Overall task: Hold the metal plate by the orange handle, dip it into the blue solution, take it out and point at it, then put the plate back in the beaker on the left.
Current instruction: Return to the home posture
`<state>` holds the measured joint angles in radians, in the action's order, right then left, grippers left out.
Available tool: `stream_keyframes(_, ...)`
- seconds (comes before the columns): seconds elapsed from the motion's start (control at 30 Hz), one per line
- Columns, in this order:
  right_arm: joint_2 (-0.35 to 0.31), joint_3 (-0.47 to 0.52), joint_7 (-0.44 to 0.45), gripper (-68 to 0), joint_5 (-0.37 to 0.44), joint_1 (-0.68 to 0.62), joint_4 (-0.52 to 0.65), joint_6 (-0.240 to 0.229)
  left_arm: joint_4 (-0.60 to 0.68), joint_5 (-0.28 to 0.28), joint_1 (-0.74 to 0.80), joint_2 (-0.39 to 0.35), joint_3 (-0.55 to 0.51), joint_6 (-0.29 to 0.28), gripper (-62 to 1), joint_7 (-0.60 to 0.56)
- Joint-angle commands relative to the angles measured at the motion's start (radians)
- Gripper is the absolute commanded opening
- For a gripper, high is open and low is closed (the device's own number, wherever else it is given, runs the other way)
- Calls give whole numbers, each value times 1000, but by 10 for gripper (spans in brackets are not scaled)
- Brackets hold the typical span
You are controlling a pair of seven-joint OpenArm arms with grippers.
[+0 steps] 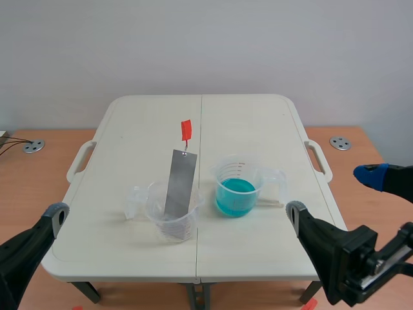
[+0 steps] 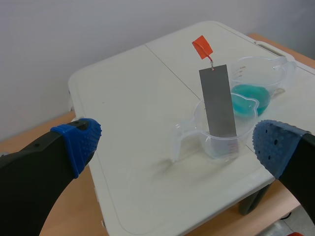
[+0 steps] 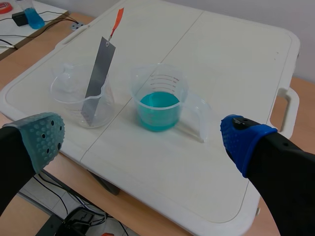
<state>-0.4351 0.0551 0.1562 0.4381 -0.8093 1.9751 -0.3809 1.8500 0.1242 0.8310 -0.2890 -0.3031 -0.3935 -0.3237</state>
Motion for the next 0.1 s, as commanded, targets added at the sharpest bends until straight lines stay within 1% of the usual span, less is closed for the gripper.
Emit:
stream_keyframes(0.0, -3, 5, 14, -12, 11, 9, 16, 0, 9, 13, -1, -8, 1, -1, 14, -15)
stream_keyframes(0.07, -3, 5, 14, -12, 11, 9, 16, 0, 8, 13, -1, -8, 1, -1, 14, -6)
